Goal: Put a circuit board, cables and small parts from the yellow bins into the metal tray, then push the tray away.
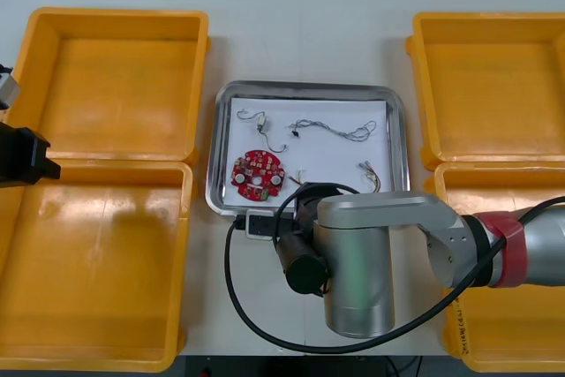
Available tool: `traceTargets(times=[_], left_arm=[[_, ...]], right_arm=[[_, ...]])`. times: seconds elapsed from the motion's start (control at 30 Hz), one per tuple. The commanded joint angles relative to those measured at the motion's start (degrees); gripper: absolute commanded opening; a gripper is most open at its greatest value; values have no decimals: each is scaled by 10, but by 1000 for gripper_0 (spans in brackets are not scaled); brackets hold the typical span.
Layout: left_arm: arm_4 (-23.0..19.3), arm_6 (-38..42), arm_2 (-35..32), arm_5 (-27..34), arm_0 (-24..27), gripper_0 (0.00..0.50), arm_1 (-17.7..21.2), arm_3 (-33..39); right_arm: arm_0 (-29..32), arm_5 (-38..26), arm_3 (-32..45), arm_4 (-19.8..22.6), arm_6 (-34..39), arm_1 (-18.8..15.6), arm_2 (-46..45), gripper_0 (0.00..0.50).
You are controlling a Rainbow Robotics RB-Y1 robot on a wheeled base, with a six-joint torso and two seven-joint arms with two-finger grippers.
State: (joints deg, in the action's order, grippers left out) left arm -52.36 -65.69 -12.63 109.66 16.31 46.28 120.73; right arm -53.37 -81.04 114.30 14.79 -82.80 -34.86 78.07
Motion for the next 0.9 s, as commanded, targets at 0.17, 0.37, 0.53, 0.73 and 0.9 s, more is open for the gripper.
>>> traceTargets(times=[0.17,0.37,0.53,0.73,0.9], left_arm=[[-5,-54,-18,3,-8,500,26,19],[-5,-54,-18,3,-8,500,26,19],[-5,-54,-18,3,-8,500,26,19],[-5,-54,-18,3,-8,500,26,19],[-5,-54,-18,3,-8,500,26,19]], right_arm=[[-30,14,-23,-12,2,5,-34,0],[-43,28,-43,-11,-4,7,-51,0],[-46,41,-52,-13,-10,15,-69,0],[-50,118,-77,-20,-14,16,-79,0],[-51,184,-111,-27,-17,10,-79,0]])
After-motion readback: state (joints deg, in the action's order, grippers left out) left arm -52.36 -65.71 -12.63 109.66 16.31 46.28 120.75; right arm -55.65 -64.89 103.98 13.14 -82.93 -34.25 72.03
